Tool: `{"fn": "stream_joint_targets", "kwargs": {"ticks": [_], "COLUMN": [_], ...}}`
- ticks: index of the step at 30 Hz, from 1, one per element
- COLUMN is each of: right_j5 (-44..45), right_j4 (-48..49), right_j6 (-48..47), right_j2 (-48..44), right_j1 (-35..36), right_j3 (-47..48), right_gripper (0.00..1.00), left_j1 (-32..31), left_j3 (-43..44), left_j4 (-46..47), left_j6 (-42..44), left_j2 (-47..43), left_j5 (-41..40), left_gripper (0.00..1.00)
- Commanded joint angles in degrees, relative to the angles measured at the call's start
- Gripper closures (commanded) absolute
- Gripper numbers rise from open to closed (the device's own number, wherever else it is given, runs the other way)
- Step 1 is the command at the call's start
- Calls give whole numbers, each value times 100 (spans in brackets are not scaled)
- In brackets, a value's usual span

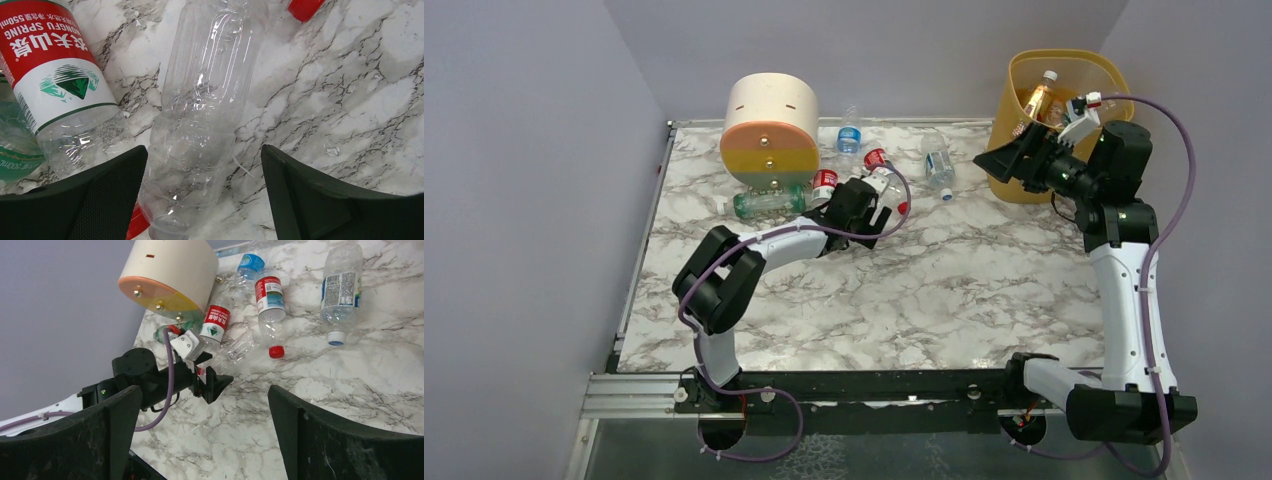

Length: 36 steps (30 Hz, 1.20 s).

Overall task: Put the plastic bottles in the bin
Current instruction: Pick up the plastic bottle at the center of the board.

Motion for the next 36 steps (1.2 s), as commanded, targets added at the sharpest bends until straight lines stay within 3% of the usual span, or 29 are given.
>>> {"fn": "stream_joint_targets", "kwargs": {"ticks": [1,9,30,36], "right_j5": [-195,-253,-425,-433], "right_j4": [192,306,386,372], "right_j6": [-87,-56,-8,-7], "right_j2": [-111,-83,-108,-136], "right_j1": [12,15,18,14], "right_j3": [-75,-250,-531,-581], "right_gripper": [0,0,0,0], "left_j1": [28,4,-157,-154], "left_j3": [-13,-386,-799,-880], "left_j4": [182,174,50,15], "left_j6": [-8,-407,-672,-719], "left_j2": [67,21,-209,-477], "left_j5": [220,488,669,724], "left_gripper": [13,30,22,44]}}
